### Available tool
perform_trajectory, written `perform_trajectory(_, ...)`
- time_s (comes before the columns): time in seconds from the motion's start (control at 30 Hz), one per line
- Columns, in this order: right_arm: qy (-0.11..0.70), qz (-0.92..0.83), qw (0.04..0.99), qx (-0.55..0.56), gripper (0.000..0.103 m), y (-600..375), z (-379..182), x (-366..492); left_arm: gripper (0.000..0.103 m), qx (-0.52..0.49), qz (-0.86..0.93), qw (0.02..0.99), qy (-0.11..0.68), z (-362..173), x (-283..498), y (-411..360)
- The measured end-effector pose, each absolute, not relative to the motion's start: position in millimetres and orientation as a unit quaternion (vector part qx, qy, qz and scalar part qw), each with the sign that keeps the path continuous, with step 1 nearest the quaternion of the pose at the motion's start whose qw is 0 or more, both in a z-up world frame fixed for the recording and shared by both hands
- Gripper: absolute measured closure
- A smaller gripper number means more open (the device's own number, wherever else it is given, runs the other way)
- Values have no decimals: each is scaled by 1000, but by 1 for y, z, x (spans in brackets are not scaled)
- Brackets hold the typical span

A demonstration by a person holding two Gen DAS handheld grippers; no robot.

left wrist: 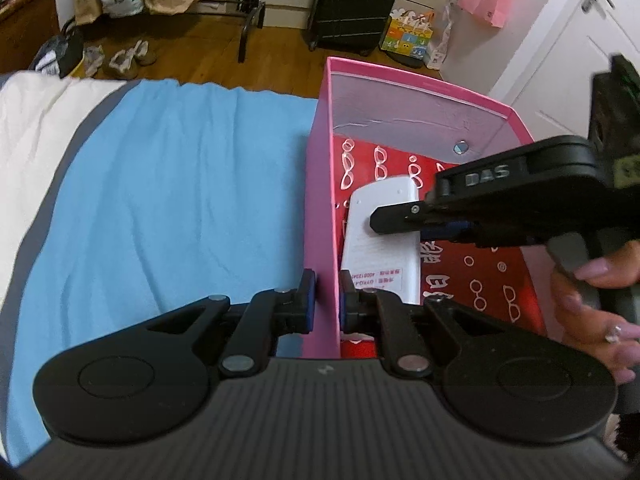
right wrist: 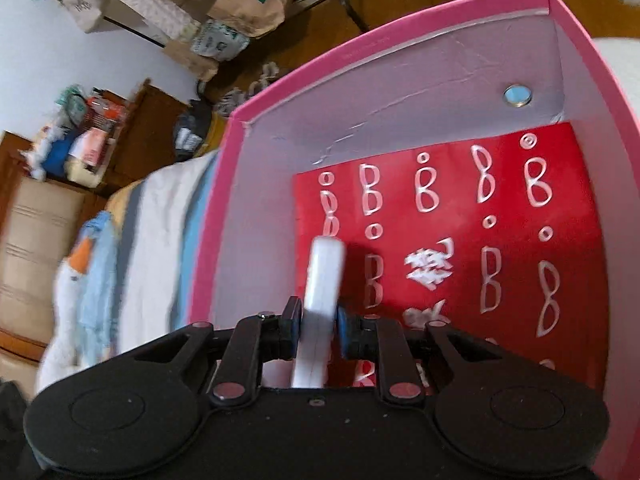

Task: Organize rigid objects
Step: 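Grasp the long white power bank with the right gripper, lower it into the pink box, release, then grasp the cream TCL remote with the right gripper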

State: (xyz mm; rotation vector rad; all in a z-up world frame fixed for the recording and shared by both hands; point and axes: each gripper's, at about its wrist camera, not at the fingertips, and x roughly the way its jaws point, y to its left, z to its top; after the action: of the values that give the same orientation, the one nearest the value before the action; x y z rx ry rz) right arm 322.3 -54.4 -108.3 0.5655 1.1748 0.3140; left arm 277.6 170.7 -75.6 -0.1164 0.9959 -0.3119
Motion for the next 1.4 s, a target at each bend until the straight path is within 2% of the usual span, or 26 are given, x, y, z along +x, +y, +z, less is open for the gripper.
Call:
perform_trajectory(0.03, 545, 136, 792, 241, 55, -53, -106, 320, 93, -52, -149, 866, 474, -75, 277, 170)
perform_trajectory(0.13, 523, 141, 814, 209, 50, -54, -86, 310, 93, -43, -148, 868, 472, -74, 276, 169)
perform_trajectory(0.43, 444, 173, 867, 148, 42, -101, 0, 245, 93, -21, -151, 869, 471, -72, 271, 165)
perform_trajectory(0.6, 422, 133, 881, 165, 41, -164, 17, 212, 93, -7, -142, 871, 471, -70, 269, 159)
perform_trajectory(0.83, 428, 11, 888, 171, 40, -246, -4, 186, 93, -12, -135, 869, 476, -70, 269, 159)
perform_trajectory(1.0, 449, -60, 871, 189, 40, -295, -39, 168, 95, -13, -132, 871, 474, -69, 268, 160)
perform_trajectory(1.23, 501, -115, 808, 287, 39, -329, -91, 146, 95, -11, -128, 873, 470, -68, 268, 160)
perform_trajectory(1.4, 481, -127, 759, 421, 39, -356, -116, 129, 95, -7, -125, 873, 470, -69, 267, 157)
